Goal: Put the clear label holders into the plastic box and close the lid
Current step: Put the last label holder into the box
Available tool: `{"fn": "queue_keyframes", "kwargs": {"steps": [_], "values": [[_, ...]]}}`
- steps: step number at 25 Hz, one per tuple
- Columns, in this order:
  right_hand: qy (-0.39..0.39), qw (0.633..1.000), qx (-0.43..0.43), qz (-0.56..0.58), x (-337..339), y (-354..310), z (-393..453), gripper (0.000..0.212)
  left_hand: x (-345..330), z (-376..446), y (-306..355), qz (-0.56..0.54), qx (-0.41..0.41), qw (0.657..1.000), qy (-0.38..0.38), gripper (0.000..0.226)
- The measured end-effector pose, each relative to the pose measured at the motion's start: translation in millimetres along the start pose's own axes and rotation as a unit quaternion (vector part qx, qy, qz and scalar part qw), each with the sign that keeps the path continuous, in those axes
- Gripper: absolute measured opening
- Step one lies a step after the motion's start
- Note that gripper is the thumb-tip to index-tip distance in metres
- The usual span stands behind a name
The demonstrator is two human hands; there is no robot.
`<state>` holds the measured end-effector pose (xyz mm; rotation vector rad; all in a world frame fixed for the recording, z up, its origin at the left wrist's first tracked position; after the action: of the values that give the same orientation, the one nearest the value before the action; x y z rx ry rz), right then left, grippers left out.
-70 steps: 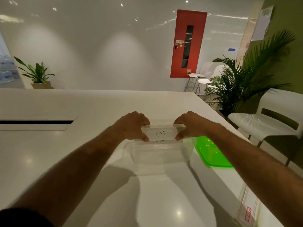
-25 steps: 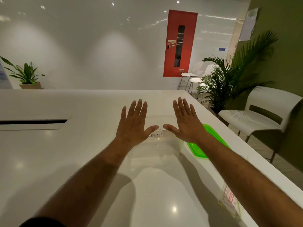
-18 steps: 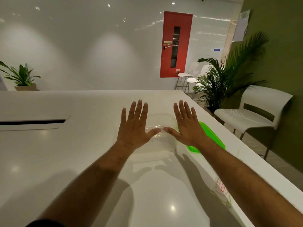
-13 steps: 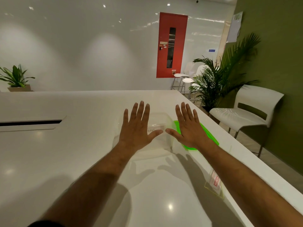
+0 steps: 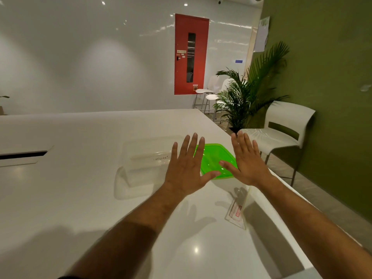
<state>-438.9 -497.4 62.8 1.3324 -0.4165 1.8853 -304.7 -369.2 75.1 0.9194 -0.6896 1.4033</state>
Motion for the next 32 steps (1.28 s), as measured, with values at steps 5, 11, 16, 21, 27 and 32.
{"fn": "queue_keyframes", "kwargs": {"steps": [5,11,16,21,27,32], "values": [[-0.016,1.000,-0.019,0.005,-15,38,-23,0.098,-22,0,54,-0.034,-0.037,0.999,-0.017,0.103],[-0.010,0.998,-0.004,0.067,-22,62,-43,0.076,-45,-4,95,-0.052,-0.049,0.995,-0.068,0.099],[-0.086,0.988,0.067,0.114,-27,57,-57,0.048,-52,-7,109,-0.122,-0.012,0.985,-0.118,0.072],[-0.109,0.984,0.064,0.123,-27,51,-65,0.032,-64,-13,111,-0.230,0.065,0.951,-0.196,0.050],[-0.097,0.985,0.064,0.127,-23,48,-68,0.034,-73,-18,100,-0.344,0.170,0.901,-0.201,0.029],[-0.087,0.982,0.089,0.144,-15,40,-73,0.056,-62,-7,70,-0.426,0.219,0.861,-0.168,0.023]]}}
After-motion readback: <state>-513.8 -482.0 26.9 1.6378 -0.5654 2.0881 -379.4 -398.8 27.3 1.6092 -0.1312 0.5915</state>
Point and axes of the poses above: each hand's wrist, its own z-axis towards the middle knuckle, its own x-axis out of the back of the hand, y = z × x, the point moved 9 cm from there along z, towards the middle knuckle, and after that the axes turned 11 degrees about -z, right-handed, at the moved point
